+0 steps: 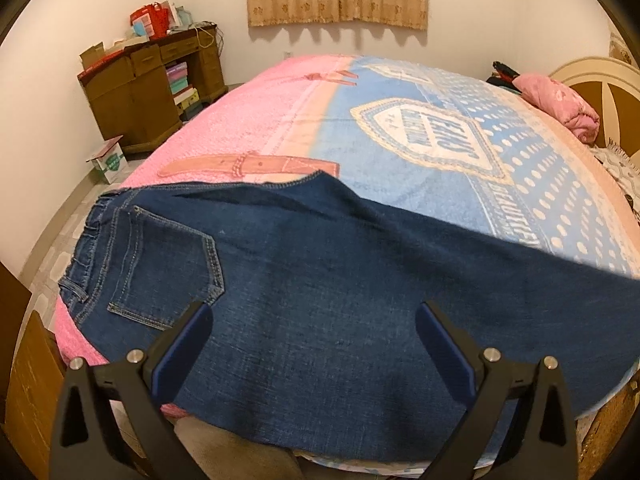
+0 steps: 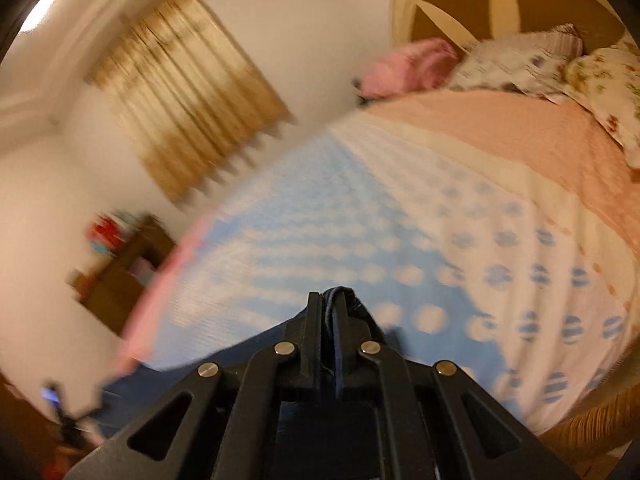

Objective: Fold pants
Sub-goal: 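Lower the held jeans leg hem onto the bed and open the right gripper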

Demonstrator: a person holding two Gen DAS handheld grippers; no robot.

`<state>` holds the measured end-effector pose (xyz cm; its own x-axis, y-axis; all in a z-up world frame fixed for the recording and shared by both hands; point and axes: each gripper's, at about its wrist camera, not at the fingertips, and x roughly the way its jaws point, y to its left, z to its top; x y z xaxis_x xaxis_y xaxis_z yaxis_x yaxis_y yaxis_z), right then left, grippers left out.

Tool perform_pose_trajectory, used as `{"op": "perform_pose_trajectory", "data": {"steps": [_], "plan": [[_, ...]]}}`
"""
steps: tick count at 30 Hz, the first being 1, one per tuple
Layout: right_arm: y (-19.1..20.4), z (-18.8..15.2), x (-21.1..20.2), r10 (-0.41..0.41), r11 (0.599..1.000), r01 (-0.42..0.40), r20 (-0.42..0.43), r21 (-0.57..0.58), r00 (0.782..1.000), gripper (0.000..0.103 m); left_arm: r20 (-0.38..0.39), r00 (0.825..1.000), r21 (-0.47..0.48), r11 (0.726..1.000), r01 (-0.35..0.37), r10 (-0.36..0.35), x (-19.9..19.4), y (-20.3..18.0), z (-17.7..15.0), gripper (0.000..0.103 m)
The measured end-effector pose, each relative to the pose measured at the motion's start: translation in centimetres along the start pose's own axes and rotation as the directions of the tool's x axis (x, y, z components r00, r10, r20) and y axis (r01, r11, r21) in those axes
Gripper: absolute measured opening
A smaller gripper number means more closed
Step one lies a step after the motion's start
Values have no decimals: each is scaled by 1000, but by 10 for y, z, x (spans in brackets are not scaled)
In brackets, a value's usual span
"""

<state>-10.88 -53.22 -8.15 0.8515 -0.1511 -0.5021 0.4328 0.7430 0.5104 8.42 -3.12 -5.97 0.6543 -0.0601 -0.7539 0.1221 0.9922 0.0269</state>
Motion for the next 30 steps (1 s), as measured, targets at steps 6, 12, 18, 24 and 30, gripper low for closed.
{"op": "perform_pose_trajectory", "data": {"steps": [6, 12, 18, 24, 30], "plan": [[-51, -23, 32, -184, 983, 184, 3, 4, 983, 7, -5, 1000, 29, 1000, -3, 3, 1, -6, -2, 103], [-60, -12, -23, -175, 979, 168, 51, 119, 983, 7, -11, 1000, 31, 999, 13, -13, 7, -11, -5, 103], [-30, -73, -46, -162, 986, 159, -92, -45, 982, 7, -50, 998, 41, 998, 42, -39, 16, -20, -10, 103], [-61, -104, -26, -134, 977, 164, -199, 138, 971, 7, -32, 999, 65, 997, 38, -36, 6, -24, -10, 103], [-73, -102, -12, -148, 959, 191, -205, 208, 968, 9, -24, 999, 44, 999, 29, -28, 4, -17, -6, 103]]}}
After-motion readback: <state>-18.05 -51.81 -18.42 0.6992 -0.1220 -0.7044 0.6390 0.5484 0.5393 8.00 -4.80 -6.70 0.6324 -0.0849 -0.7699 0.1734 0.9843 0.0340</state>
